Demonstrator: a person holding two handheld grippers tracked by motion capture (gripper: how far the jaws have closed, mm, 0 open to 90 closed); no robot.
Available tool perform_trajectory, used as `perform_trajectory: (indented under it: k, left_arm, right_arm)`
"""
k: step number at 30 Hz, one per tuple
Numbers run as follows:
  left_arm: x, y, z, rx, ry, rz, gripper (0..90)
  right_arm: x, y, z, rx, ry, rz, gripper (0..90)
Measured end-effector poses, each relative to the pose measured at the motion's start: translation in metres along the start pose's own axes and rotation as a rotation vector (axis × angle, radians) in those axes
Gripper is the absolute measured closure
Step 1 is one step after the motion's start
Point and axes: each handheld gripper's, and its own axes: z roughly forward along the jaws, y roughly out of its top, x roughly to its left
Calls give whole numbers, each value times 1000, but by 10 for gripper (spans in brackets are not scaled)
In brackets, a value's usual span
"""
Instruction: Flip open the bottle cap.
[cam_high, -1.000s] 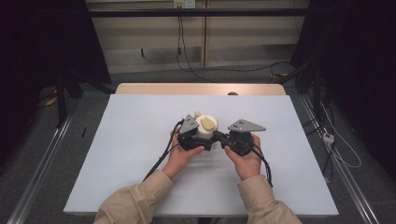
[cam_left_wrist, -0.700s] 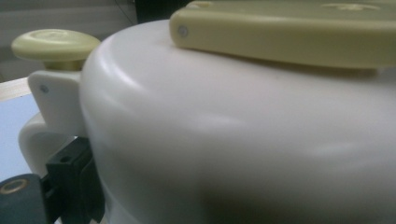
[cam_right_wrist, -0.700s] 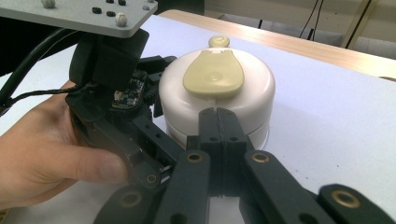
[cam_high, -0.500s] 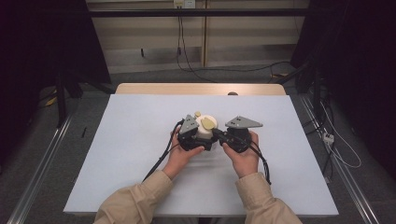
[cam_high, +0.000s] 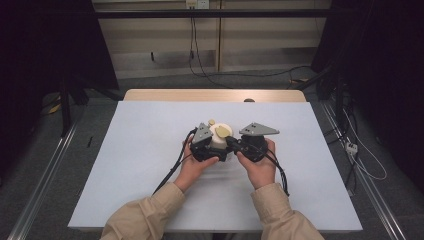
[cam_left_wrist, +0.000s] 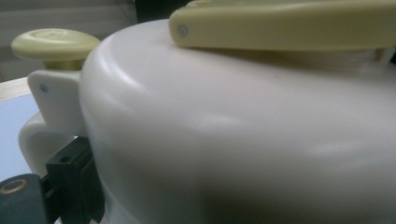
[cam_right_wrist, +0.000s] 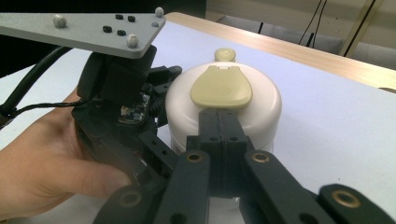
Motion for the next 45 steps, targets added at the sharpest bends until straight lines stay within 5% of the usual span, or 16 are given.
perform_trajectory:
  k: [45]
  left_arm:
    - [0,0,0,1,-1,-3,57]
  right_arm:
    - [5,19,6,-22,-17,-36,900]
